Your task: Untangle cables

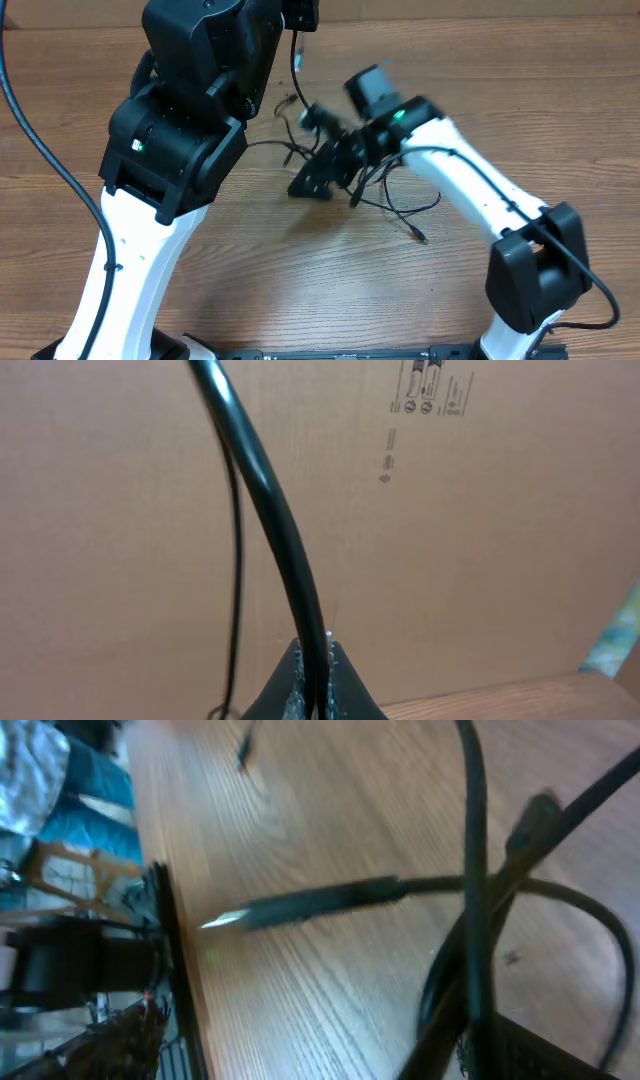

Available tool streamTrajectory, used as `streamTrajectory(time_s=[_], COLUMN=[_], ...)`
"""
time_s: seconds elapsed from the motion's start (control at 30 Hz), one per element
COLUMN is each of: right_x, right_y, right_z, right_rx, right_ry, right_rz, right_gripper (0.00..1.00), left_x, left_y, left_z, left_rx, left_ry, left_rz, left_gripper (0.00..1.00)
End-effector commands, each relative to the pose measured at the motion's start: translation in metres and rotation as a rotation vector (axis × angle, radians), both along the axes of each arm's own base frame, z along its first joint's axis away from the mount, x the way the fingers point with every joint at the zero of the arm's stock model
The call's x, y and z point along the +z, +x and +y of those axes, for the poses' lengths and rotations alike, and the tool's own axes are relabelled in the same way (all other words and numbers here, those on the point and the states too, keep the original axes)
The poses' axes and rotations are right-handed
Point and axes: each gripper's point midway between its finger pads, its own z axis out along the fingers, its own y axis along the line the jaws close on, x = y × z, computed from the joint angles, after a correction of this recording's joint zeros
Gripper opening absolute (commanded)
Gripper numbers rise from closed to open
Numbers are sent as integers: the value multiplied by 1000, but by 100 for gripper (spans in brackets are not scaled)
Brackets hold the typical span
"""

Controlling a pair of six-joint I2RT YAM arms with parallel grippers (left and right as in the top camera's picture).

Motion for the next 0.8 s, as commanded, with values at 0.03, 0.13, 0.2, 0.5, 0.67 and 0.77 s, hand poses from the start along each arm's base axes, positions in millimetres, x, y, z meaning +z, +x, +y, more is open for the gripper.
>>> streamTrajectory(time_s=[0.03,0.13,0.2,0.5,0.67,0.77], right_x=[-35,-48,-53,-75,-77,-80], right_y=[-9,-16,-19,-28,-27,-26], right_z=[-2,-6,-9,-27,-31,-34], right_rx=[-50,-49,-50,-66,-74,-82], right_ry=[-125,-163,-175,-269,-294,-318], right_rz=[10,21,32,64,57,47], right_gripper=[91,89,88,79,77,77], left_x=[12,8,5,1,-3,-4], left_y=[-6,-5,-4,-3,-1,1], left_z=[18,25,31,55,75,88], left_rx=[76,113,150,273,354,392], left_ry=[-26,-17,-6,57,82,102], left_rz=[-25,-11,-2,10,24,29], left_gripper=[4,4,4,4,4,4])
